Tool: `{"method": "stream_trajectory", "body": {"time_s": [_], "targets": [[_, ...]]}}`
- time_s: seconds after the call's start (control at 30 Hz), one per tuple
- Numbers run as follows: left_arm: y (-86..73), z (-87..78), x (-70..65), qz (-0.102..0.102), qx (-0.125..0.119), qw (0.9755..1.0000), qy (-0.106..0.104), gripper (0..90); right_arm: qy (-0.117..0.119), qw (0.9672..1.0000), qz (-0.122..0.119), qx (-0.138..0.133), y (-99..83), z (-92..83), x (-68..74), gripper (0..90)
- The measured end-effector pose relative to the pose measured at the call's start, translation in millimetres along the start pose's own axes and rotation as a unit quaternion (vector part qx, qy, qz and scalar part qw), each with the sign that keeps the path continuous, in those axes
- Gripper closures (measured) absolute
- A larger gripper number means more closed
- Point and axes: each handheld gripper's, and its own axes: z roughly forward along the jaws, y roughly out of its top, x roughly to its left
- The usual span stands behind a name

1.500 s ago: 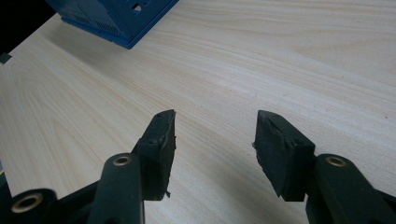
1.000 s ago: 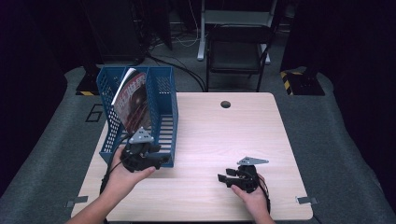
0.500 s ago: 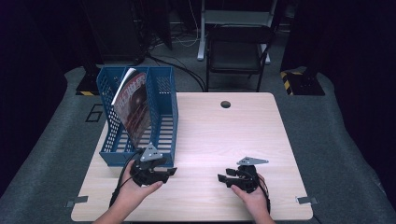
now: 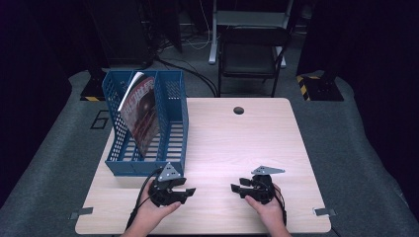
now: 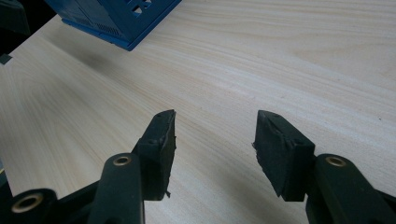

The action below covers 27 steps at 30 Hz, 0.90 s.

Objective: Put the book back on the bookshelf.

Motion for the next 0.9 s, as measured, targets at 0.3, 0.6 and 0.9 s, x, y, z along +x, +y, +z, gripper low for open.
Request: {"method": "stream_trajectory", "body": {"time_s": [0.3, 0.6, 0.9], "targets": [[-12.9, 15.2, 1.9, 0.009, 0.016, 0.9997, 0.014, 47.2, 0.003, 1.0, -0.006, 0.0, 0.2, 1.0, 1.1, 47.9], [-15.9, 23.2, -3.2, 0.034, 0.024, 0.9991, 0.006, 47.0, 0.002, 0.9999, -0.015, 0.003, 0.5, 3.0, 1.3, 47.9], [-15.4, 28.3, -4.0, 0.043, 0.027, 0.9987, -0.005, 46.9, 0.0, 0.9999, -0.011, 0.009, -1.4, 3.0, 4.3, 47.9]]}}
